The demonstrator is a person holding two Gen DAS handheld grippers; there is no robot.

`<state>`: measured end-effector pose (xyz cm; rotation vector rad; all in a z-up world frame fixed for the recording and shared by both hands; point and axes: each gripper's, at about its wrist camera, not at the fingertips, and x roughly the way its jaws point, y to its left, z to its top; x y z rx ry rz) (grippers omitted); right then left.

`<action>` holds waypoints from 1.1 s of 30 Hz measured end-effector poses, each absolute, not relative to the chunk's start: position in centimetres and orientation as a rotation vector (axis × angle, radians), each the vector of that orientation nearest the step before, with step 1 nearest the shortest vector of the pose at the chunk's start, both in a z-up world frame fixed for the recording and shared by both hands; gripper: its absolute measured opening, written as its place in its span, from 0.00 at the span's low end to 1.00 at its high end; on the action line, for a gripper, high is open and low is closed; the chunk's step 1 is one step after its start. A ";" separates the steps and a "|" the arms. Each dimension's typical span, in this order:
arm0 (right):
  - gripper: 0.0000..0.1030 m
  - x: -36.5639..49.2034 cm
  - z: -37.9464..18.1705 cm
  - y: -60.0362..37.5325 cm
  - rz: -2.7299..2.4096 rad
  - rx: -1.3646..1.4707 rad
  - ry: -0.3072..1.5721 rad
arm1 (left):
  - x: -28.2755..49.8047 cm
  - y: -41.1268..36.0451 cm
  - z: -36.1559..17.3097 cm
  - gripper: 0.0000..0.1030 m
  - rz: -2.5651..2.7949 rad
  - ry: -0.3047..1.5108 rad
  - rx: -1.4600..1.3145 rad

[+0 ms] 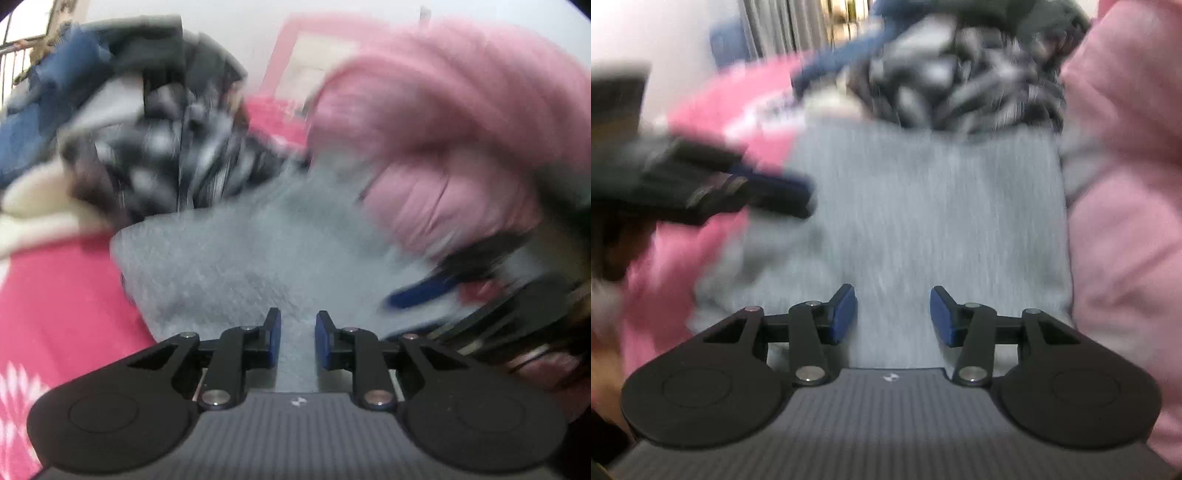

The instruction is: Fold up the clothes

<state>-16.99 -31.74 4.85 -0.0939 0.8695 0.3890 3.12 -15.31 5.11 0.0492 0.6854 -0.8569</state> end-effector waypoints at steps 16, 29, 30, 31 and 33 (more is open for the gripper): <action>0.78 -19.7 12.5 -33.5 0.133 0.119 0.790 | 2.7 -19.9 8.8 1.00 -0.625 0.823 0.056; 0.81 -19.1 12.3 -34.5 0.015 0.143 0.786 | 0.3 -22.2 11.0 1.00 -0.588 0.811 0.197; 0.81 -19.2 12.5 -34.5 0.013 0.143 0.781 | 0.2 -22.2 11.0 1.00 -0.586 0.809 0.193; 0.81 -19.2 12.6 -34.6 0.011 0.143 0.779 | 0.2 -22.1 11.1 1.00 -0.580 0.807 0.190; 0.81 -19.2 12.6 -34.7 0.006 0.145 0.783 | 0.3 -22.1 11.0 1.00 -0.534 0.812 0.198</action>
